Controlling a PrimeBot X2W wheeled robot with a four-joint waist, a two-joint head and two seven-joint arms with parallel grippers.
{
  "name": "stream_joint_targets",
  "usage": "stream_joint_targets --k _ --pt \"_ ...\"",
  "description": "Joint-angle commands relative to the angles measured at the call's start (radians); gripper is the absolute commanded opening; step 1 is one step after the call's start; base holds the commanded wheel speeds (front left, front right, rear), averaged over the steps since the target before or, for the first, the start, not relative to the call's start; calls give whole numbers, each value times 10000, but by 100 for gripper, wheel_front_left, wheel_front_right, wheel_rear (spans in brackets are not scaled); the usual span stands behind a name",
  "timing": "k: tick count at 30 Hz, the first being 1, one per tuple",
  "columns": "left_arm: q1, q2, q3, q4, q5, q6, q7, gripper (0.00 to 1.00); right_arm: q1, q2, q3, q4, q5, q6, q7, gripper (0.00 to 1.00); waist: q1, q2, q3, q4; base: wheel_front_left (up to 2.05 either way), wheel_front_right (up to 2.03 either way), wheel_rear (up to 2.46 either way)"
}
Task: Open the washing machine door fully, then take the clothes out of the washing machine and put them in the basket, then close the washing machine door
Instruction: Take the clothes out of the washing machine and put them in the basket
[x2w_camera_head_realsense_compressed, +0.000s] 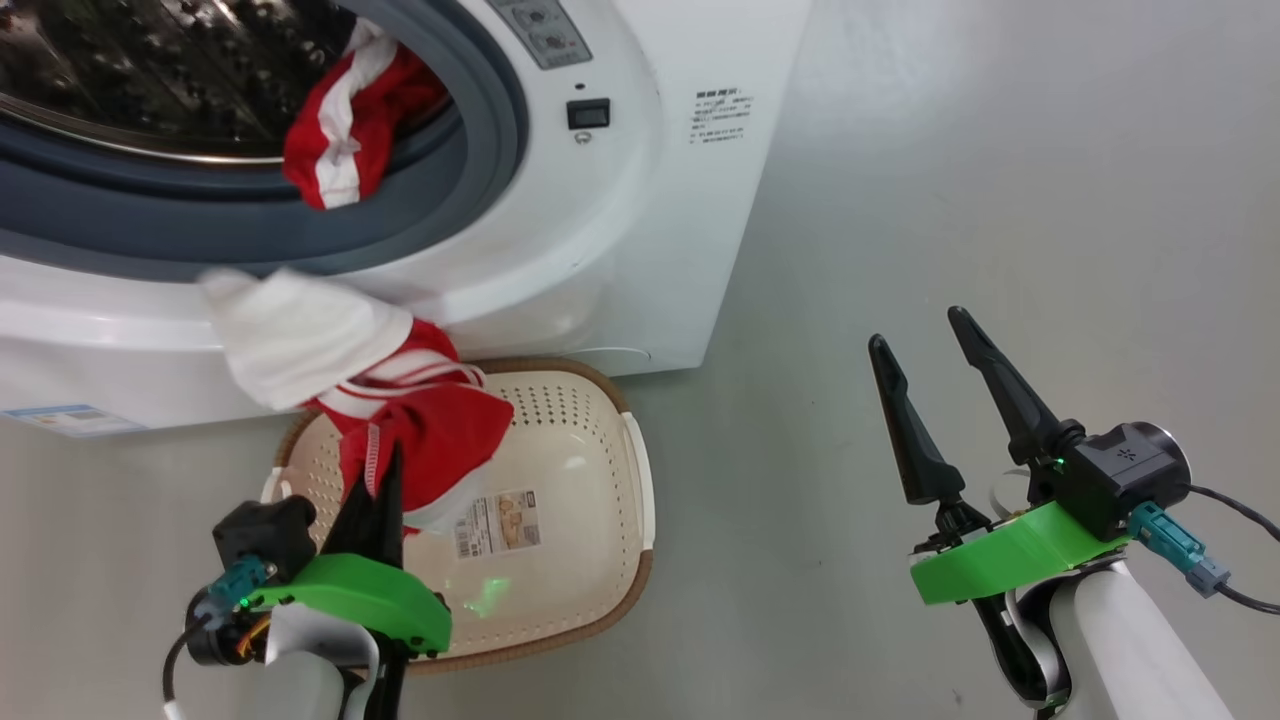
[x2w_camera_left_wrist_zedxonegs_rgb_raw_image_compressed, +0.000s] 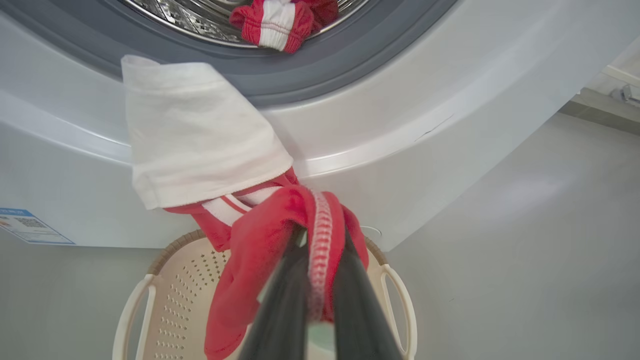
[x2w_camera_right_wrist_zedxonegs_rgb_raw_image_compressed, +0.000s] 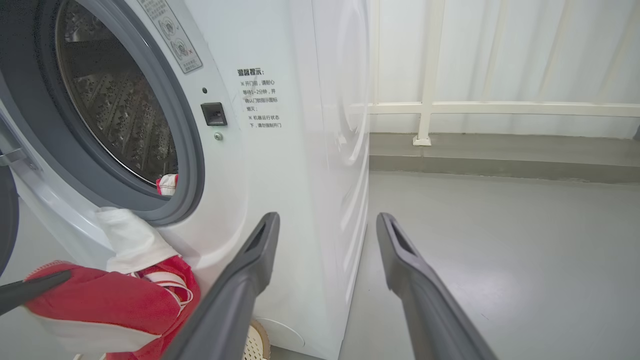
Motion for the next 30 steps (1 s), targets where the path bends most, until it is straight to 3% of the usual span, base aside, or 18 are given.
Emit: stream_joint_targets --k 1,12,17,30 --pt "-311 67 334 175 -182 -89 -194 0 -232 19 276 -246 19 6 -65 100 0 0 181 -114 0 0 0" --pt "-2040 -77 263 4219 -764 -381 -559 0 -569 19 370 -275 153 6 -65 100 0 0 917 -412 0 0 0" --pt "-2724 -87 160 5754 -890 -500 -224 0 -652 19 404 -277 244 6 -65 100 0 0 1149 -573 0 0 0" --pt "-4149 153 93 7781 -1163 -634 1175 0 -930 19 594 -293 467 6 -65 100 0 0 1965 -1021 0 0 0"
